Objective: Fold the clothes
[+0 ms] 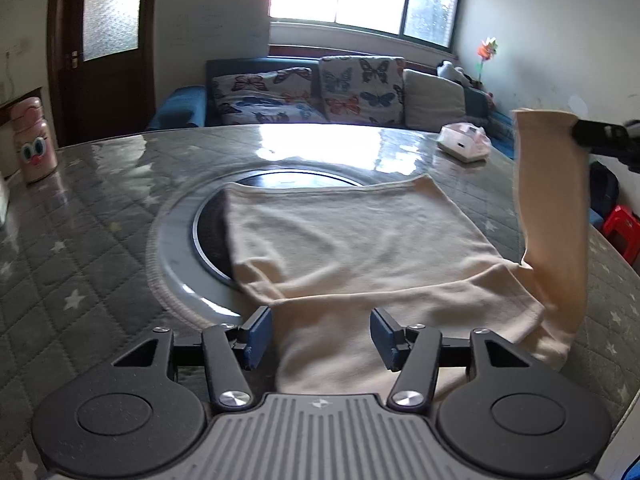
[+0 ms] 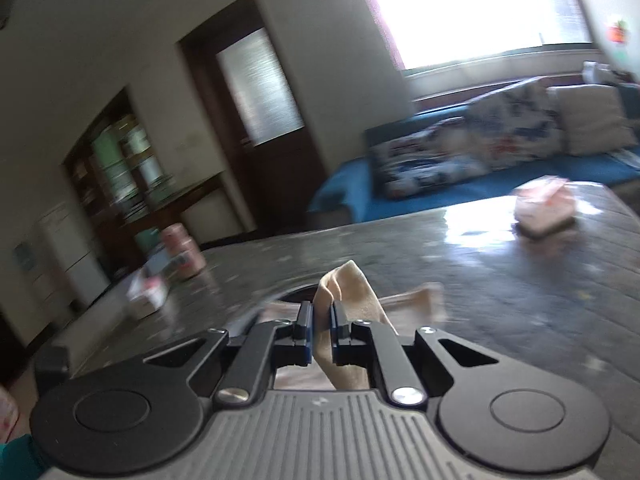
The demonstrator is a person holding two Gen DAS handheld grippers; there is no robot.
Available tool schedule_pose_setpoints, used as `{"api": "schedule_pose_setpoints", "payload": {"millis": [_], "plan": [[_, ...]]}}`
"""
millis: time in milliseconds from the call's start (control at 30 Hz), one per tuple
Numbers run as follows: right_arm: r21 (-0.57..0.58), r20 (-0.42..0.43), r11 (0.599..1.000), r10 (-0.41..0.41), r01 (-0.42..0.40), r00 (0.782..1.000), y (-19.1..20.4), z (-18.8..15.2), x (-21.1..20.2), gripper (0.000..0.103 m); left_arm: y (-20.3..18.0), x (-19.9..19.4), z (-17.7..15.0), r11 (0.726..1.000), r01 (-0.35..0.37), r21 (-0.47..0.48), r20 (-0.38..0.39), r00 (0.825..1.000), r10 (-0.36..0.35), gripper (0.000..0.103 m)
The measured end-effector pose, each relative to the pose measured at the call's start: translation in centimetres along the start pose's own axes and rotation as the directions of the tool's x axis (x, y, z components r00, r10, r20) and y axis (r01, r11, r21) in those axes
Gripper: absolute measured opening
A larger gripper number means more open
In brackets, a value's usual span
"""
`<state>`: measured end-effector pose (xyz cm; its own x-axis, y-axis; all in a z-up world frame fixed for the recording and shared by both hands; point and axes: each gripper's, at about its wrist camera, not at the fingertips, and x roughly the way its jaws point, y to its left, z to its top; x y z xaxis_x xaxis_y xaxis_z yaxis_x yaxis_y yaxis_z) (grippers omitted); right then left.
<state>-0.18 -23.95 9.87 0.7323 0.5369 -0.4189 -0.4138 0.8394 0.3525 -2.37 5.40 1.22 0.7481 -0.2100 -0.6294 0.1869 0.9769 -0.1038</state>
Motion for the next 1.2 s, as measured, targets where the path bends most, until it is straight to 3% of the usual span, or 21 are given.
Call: {"api": "schedule_pose_setpoints", "payload": {"millis": [200, 433, 567, 767, 867, 1033, 1100, 1200], "plan": [[-0.056, -0.106, 0.994, 0.089, -0.095, 0.99, 4.2, -1.3, 4.6, 0.007, 1.3, -1.0, -0.1, 0.999, -0.014, -0.031, 0.025, 1.0, 0.014, 0.066], [-0.083, -0.247, 0.983, 0.138, -0.162, 0.959, 7.5, -4.2, 9.0, 0.008, 2.1, -1.9, 0.1, 0.998, -0.016, -0.065, 0.049, 0.999, 0.02, 0.072], [-0.13, -0.282, 0.974, 0.142, -0.184, 0.949, 8.3, -5.5, 9.2, 0.016, 1.8, -2.0, 0.3, 0.998, -0.016, -0.062, 0.056, 0.998, 0.019, 0.081], [-0.169, -0.256, 0.981, 0.047, -0.092, 0.966, 6.4, -5.8, 6.3, 0.031, 0.8, -1.6, 0.6, 0.999, 0.026, -0.046, 0.062, 0.998, -0.023, 0.088], [-0.194, -0.251, 0.981, -0.038, -0.012, 0.967, 4.6, -6.6, 4.8, 0.031, -0.4, -1.2, 0.7, 0.997, 0.07, -0.026, 0.062, 0.996, -0.069, 0.088], [-0.174, -0.271, 0.981, -0.127, 0.082, 0.954, 1.2, -8.6, 2.5, 0.031, -2.5, -0.3, 0.7, 0.989, 0.147, 0.026, 0.049, 0.988, -0.148, 0.078], [-0.16, -0.278, 0.981, -0.148, 0.107, 0.949, 0.0, -9.3, 2.0, 0.031, -3.6, 0.2, 0.5, 0.984, 0.168, 0.056, 0.031, 0.985, -0.169, 0.063], [-0.126, -0.288, 0.985, -0.154, 0.122, 0.945, -1.2, -10.0, 1.7, 0.031, -4.3, 1.0, 0.0, 0.983, 0.165, 0.081, -0.002, 0.986, -0.165, 0.054]]}}
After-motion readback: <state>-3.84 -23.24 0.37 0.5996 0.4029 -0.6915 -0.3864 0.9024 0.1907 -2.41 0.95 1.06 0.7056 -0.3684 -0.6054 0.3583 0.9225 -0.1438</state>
